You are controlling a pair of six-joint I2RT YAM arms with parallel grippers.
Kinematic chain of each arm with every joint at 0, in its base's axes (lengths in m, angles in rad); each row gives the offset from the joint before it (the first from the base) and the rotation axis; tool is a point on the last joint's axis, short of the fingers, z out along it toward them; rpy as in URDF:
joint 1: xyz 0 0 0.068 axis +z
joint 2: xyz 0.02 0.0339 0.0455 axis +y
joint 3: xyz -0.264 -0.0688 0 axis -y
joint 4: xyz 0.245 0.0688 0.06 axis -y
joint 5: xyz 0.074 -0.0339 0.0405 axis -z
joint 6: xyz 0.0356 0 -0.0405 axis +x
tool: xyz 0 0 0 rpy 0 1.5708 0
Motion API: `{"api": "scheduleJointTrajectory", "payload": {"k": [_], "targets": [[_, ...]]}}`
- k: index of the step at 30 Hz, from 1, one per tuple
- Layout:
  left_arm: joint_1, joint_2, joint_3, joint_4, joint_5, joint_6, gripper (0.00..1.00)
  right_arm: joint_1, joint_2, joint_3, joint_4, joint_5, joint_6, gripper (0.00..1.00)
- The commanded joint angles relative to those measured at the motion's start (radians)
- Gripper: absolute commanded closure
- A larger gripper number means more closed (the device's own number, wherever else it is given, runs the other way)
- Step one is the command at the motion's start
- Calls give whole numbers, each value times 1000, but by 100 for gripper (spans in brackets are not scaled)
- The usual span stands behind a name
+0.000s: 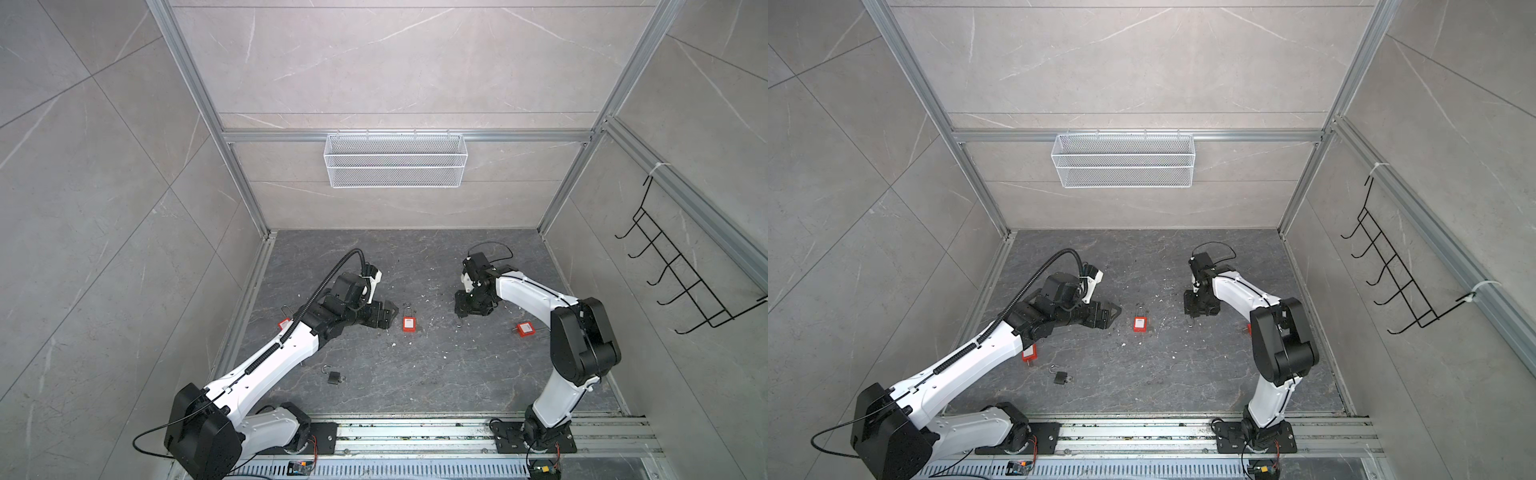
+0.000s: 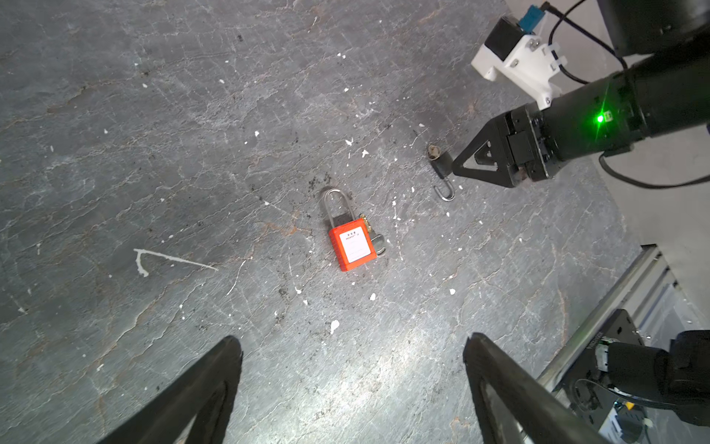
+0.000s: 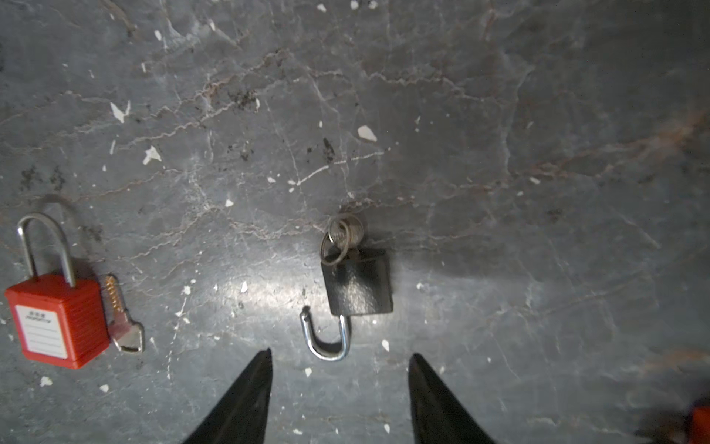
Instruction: Lock with the key
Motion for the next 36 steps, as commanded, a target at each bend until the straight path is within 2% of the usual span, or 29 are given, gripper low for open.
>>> {"api": "scheduleJointTrajectory", "payload": {"k": [1,9,15,20,36], "targets": [[-6,-19,27,-9,-54,48,7,1,59,74,-31,-3,-33,43],[-6,-8,21,-21,-116,87,7,1,145,142,-65,71,25,46],[-6,5,8,-24,-95,77,6,0,169,145,-60,123,45,46],[-7,11,7,-27,-71,69,7,1,167,98,-15,104,83,46],[-9,13,-27,-9,-36,47,6,-4,-10,-95,49,149,236,47]]}}
